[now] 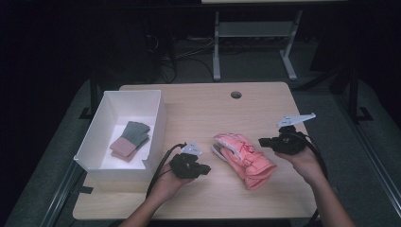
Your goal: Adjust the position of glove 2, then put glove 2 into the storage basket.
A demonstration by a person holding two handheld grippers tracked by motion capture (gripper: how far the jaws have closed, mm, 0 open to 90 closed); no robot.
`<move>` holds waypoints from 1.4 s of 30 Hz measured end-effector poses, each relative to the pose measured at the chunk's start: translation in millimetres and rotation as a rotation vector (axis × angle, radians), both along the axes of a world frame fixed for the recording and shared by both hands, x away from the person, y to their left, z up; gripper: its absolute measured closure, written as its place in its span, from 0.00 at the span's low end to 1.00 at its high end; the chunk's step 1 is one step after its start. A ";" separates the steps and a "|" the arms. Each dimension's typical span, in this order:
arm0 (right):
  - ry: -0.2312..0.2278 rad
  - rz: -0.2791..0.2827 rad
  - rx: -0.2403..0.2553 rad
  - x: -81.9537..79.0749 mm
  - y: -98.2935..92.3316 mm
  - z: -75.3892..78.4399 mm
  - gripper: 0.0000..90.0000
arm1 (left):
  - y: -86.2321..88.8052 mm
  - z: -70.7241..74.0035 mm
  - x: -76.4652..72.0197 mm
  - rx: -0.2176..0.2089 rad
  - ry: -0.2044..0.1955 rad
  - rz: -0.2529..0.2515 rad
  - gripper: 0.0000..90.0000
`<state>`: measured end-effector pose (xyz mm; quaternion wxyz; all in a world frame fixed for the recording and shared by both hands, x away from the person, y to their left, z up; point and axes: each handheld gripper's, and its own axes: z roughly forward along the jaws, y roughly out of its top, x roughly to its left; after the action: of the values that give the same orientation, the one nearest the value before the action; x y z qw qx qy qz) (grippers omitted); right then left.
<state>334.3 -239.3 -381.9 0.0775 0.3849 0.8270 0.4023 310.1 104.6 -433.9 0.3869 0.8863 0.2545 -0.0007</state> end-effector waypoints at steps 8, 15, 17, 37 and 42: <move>0.036 -0.040 -0.060 -13.7 -29.0 -23.7 1.00 | -20.2 0.6 5.0 0.024 0.003 -0.023 1.00; 0.084 -0.020 -0.124 -21.7 -29.6 -49.2 1.00 | -41.8 -0.6 18.5 0.018 0.022 -0.037 1.00; 0.089 -0.012 -0.129 -20.5 -26.6 -51.7 1.00 | -48.3 -1.4 22.5 0.018 0.022 -0.041 1.00; 0.113 0.178 -0.116 -36.7 21.3 -63.2 1.00 | -45.6 -8.5 40.5 0.010 0.040 -0.057 1.00; 0.129 0.226 -0.088 -40.9 40.1 -63.9 1.00 | -34.6 -9.0 46.3 0.017 0.053 -0.060 1.00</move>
<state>293.4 -199.2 -445.7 -0.0048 0.3105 0.8853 0.3462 356.4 70.0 -442.9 0.3721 0.8965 0.2381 -0.0335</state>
